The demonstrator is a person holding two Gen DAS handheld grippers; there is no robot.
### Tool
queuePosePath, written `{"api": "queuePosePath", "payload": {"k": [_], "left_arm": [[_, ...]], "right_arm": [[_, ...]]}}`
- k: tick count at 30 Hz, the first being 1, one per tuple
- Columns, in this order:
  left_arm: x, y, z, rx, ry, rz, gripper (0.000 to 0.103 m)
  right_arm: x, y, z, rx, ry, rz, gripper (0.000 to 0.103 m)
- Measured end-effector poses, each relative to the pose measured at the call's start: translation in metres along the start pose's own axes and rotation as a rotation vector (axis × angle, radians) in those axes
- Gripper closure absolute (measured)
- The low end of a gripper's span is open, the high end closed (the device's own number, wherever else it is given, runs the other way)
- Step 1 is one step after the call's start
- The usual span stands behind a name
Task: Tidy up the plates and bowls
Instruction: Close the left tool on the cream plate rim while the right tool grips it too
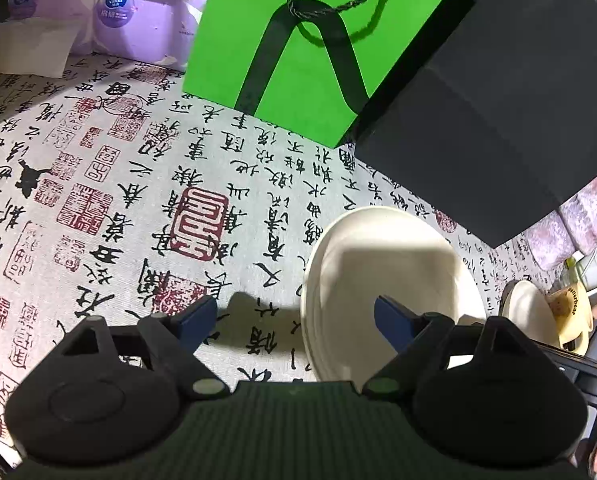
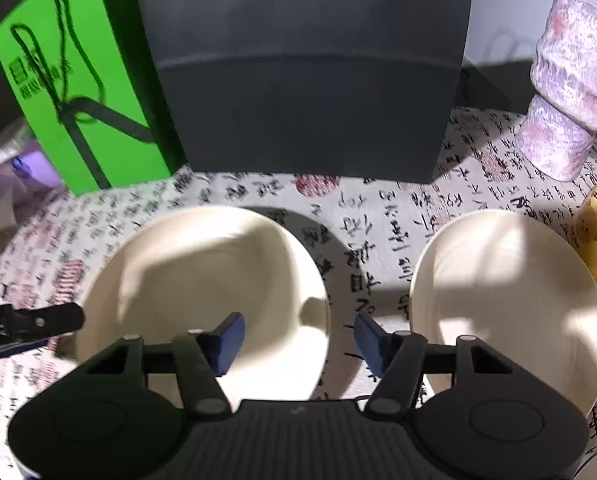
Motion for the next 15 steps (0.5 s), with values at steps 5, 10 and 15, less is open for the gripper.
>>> {"api": "queuePosePath", "payload": {"k": [5,10,15], "left_arm": [[0.003,0.0,0.011,-0.011,0.027,0.005,0.027],[0.005,-0.002,0.014,-0.02,0.03,0.021,0.034],[0.006,-0.003,0.015,-0.021,0.029,0.027,0.043]], "right_arm": [[0.002,-0.002,0.011,0.003,0.005,-0.003,0.053],[0.003,-0.002,0.015,0.003,0.003,-0.013,0.06],[0.004,-0.002,0.02,0.016,0.008,-0.017,0.069]]}}
Point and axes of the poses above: each gripper's, at about its wrist camera, not at the fingertips, and z roughly the way its jaws point, y to its left, x to its underside, the point moved 1 cm from there along z, roughly the way its jaws point, and after that the axes turned 4 degrees about x, right-handed, at the moved point
